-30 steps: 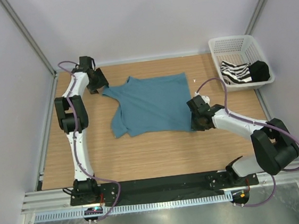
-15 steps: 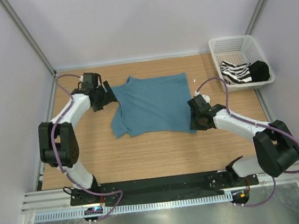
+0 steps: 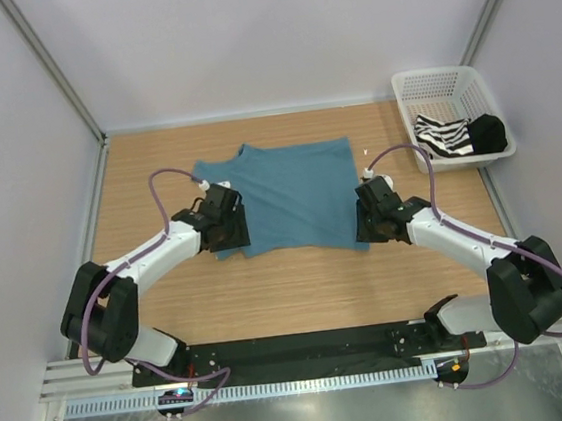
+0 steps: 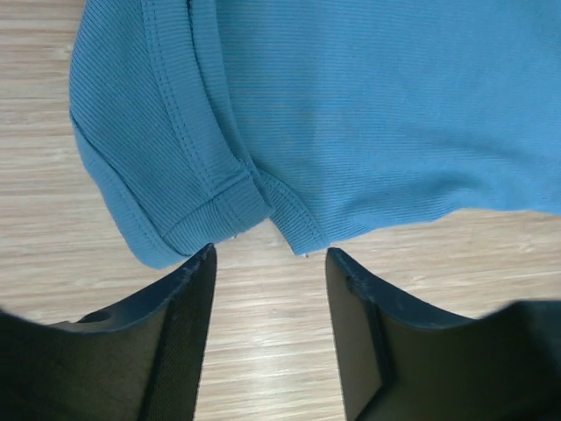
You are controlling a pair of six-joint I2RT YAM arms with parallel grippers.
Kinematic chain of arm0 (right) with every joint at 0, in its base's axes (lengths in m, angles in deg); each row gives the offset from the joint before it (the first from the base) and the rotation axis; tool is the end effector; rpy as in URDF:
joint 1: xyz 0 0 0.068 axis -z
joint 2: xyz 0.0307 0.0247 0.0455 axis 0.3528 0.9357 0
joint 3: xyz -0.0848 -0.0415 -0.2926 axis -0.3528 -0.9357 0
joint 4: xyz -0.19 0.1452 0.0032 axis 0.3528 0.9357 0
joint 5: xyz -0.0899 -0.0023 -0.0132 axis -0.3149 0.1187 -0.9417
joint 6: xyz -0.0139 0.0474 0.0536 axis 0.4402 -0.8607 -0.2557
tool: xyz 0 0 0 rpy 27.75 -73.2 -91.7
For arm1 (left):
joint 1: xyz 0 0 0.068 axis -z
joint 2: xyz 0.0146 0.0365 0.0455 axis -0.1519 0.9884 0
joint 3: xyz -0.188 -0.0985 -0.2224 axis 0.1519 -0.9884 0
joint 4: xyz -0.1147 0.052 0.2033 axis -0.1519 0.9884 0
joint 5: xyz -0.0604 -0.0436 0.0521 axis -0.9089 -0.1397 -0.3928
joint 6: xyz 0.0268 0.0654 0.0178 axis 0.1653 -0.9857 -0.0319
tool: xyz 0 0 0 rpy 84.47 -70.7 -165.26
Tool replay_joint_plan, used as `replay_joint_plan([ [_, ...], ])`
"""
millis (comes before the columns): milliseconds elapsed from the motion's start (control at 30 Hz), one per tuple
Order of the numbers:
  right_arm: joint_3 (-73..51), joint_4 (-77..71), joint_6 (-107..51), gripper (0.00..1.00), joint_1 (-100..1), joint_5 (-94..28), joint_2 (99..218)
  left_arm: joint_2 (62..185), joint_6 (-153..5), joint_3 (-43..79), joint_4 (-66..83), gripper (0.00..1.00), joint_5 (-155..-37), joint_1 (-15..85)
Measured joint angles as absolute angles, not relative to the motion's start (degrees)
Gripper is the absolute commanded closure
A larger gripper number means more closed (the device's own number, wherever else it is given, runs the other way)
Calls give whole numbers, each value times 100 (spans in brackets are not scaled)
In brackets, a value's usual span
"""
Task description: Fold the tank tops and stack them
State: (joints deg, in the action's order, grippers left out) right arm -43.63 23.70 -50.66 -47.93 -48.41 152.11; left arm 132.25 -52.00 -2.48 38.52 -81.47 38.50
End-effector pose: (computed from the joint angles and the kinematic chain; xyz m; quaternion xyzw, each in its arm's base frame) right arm 0.2070 0.0976 0.2221 0.0376 0.9611 0.0683 0.2651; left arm 0.2429 -0.1310 0.2272 -0.0510 0.9634 -0.0893 0.2476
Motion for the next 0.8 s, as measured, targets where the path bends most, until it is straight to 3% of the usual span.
replay_joint_plan([
  [267, -4450, 2290, -5005, 67, -4793, -4712, 15137, 13778, -5382, 460, 4433, 53, -6986, 4355],
  [567, -4525, 2239, -5009, 67, -4793, -4631, 15135, 14541, -5622, 858, 4789, 59, -6645, 4475],
  [667, -4527, 2207, -5009, 67, -4793, -4611, 15135, 14738, -5664, 871, 4827, 73, -6615, 4475],
  [800, -4542, 2176, -5009, 67, -4793, -4591, 15135, 14956, -5666, 897, 4848, 100, -6584, 4475],
])
